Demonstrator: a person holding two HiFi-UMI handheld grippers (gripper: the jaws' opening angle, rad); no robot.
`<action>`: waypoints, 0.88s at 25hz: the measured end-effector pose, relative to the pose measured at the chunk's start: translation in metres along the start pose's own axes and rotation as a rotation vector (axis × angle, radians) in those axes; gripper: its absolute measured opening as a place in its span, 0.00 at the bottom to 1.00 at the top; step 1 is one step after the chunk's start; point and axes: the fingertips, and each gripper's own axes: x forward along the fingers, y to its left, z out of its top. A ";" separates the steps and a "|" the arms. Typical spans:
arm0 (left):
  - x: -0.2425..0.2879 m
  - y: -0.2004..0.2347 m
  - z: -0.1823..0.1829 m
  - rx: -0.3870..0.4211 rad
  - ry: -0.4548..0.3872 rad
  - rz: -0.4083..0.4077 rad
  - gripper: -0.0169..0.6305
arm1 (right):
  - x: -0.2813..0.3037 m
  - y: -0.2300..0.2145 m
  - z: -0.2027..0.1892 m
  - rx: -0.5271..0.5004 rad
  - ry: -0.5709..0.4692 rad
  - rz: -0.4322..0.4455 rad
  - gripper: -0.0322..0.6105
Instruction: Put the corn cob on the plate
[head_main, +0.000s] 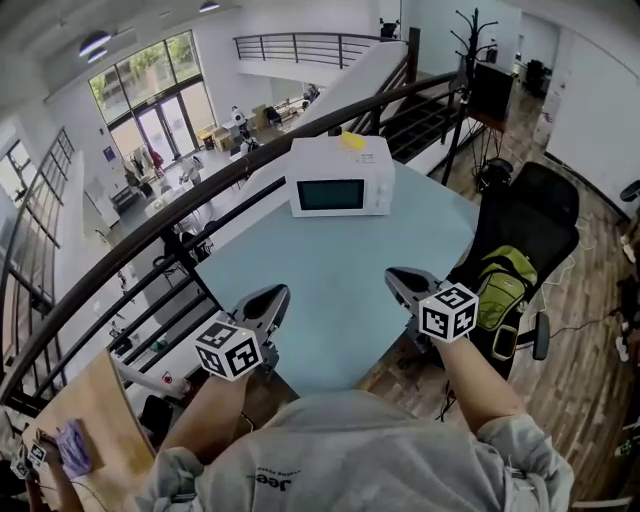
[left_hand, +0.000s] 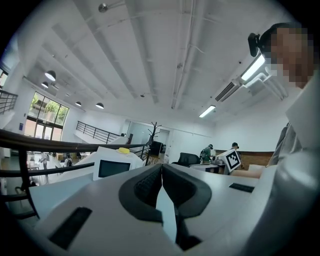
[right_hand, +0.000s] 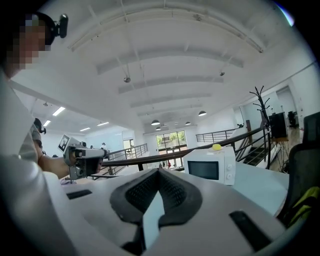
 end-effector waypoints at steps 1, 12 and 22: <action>-0.002 0.000 0.002 0.003 -0.003 -0.014 0.05 | -0.002 0.005 0.001 0.007 -0.005 -0.003 0.08; -0.024 0.031 0.010 0.008 -0.010 -0.142 0.05 | 0.006 0.058 0.013 -0.021 -0.045 -0.073 0.08; -0.042 0.051 0.005 0.011 -0.018 -0.171 0.05 | 0.016 0.065 0.011 0.036 -0.058 -0.086 0.08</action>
